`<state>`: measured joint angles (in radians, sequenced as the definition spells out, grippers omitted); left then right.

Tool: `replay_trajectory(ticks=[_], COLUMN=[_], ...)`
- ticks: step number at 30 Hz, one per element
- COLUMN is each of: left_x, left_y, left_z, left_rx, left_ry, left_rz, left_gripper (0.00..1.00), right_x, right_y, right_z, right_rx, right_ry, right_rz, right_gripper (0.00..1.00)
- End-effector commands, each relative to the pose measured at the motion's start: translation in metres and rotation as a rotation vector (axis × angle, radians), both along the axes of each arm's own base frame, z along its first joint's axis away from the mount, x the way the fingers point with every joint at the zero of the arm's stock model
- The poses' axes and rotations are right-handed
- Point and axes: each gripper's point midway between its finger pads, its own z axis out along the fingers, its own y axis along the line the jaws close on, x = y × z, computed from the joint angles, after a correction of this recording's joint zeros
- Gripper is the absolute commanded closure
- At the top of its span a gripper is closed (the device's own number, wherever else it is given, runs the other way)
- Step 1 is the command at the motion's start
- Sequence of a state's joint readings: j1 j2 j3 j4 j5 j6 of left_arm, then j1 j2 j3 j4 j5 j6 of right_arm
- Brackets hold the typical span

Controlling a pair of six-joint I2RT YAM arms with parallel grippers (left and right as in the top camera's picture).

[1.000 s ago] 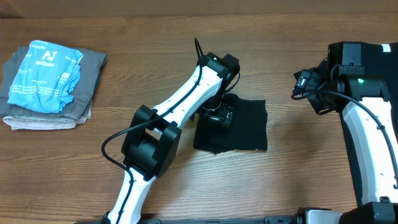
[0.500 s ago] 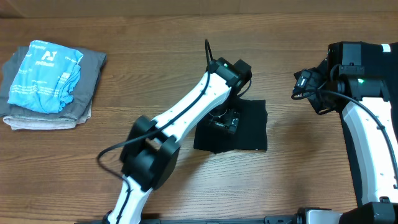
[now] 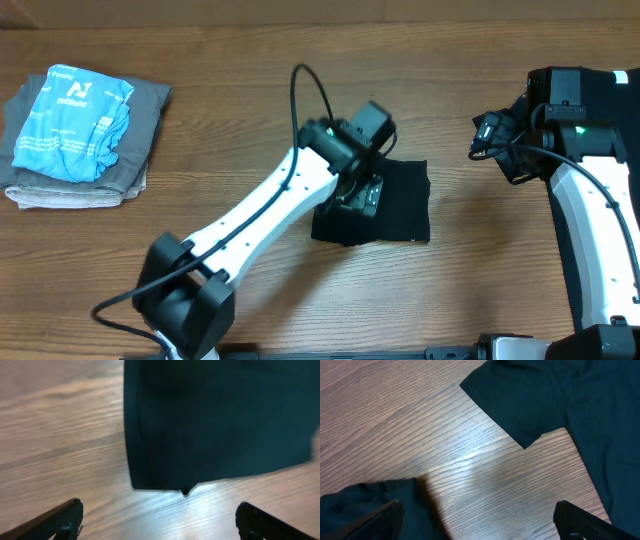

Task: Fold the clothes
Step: 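Grasp the folded black bundle's top edge with the left gripper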

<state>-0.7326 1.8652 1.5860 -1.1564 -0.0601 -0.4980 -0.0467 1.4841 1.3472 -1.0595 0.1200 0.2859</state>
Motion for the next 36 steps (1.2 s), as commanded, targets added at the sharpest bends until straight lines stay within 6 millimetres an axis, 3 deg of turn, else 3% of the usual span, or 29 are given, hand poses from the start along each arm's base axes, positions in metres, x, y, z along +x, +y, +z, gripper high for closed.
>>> replay_trajectory(ticks=[1, 5, 9, 14, 24, 27, 36], left_x=[-0.004, 0.007, 0.017, 0.029, 0.033, 0.034, 0.027], left_y=[0.010, 0.018, 0.012, 0.009, 0.000, 0.001, 0.004], left_z=[-0.032, -0.052, -0.062, -0.065, -0.069, -0.078, -0.132], left_rx=[0.017, -0.035, -0.151, -0.179, -0.183, -0.164, -0.091], left_ry=[0.036, 0.040, 0.055, 0.018, -0.010, -0.001, 0.082], left_rz=[0.049, 0.105, 0.092, 0.098, 0.039, 0.042, -0.016], left_gripper=[0.00, 0.00, 0.00, 0.00, 0.00, 0.00, 0.00], right_x=[0.001, 0.001, 0.001, 0.001, 0.001, 0.001, 0.001], right_y=[-0.004, -0.004, -0.004, -0.004, -0.004, -0.004, -0.004], right_z=[0.006, 0.006, 0.005, 0.006, 0.005, 0.005, 0.006], right_rx=[-0.016, -0.016, -0.016, -0.016, -0.016, -0.016, -0.016], right_ry=[-0.016, -0.016, -0.016, -0.016, -0.016, -0.016, -0.016], right_rz=[-0.005, -0.005, -0.005, -0.005, -0.005, -0.005, -0.005], right_gripper=[0.00, 0.00, 0.00, 0.00, 0.00, 0.00, 0.00])
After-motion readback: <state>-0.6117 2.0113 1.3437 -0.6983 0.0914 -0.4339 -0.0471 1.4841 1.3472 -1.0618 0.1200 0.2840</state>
